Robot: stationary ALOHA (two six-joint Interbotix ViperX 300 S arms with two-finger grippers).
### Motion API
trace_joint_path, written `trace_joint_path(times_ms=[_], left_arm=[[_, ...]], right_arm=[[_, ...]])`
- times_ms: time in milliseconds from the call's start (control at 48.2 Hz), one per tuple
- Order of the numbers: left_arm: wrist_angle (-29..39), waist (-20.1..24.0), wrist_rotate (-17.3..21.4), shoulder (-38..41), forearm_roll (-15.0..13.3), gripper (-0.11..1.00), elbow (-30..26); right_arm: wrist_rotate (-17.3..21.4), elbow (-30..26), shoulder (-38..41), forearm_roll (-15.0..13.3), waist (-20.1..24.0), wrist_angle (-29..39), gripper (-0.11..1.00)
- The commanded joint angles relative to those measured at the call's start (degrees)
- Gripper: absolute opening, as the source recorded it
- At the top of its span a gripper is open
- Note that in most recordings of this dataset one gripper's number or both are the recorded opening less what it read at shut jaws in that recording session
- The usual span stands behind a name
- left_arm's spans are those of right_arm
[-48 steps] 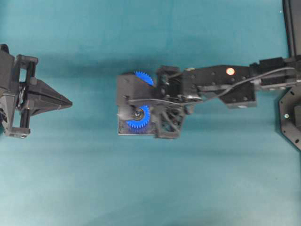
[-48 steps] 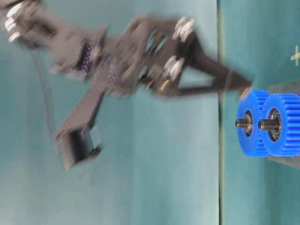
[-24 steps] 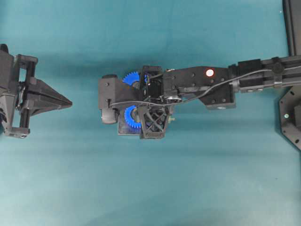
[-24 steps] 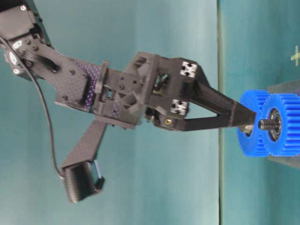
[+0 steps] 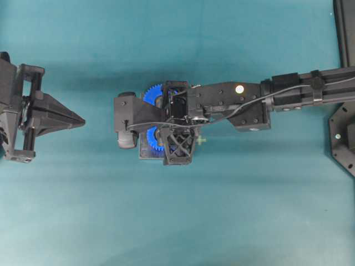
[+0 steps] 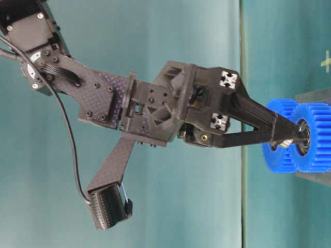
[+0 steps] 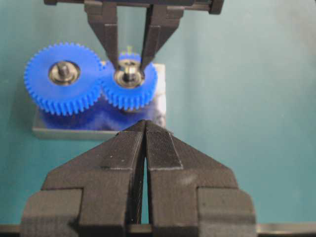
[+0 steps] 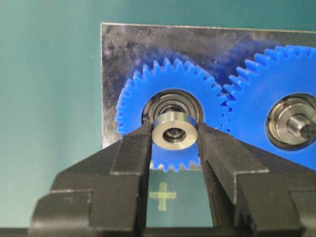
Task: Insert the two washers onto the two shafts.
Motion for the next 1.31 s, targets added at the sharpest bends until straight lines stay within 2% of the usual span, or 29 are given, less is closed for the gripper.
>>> trace_joint_path(times_ms=[0,726,768,872,913,1100,1287], left_arm=[[-0.4,-0.1,-0.1,-0.1,0.2,0.00,-1.0],[-0.4,-0.1,-0.1,-0.1,0.2,0.00,-0.9],[-0.4,-0.1,-0.1,-0.1,0.2,0.00,-1.0],[-0.4,-0.1,-0.1,-0.1,0.1,0.00,-1.0],[-0.4,-0.1,-0.2,-0.1,0.2,0.00,-1.0],[-0.4,-0.1,-0.2,0.1,0.2,0.00,-1.1],[-0.4,-0.1,-0.2,-0.1,0.2,0.00,-1.1]], right_arm=[[-0.6,-1.5,-1.0,0.0,0.2,-0.3,0.34],[-0.3,-1.9,-1.4,0.4,0.2,0.3,0.33],[-0.3,-2.1,-1.4,0.4,0.2,0.3,0.40],[-0.2,-2.7,-1.5,0.5,0.2,0.9,0.69],[-0.2,-3.0,-1.6,0.5,0.2,1.3,0.77],[-0.1,-3.5,-3.2,0.4,0.2,2.9,0.76],[0.2,-0.8,-8.3,0.4,-0.2,5.7,0.75]])
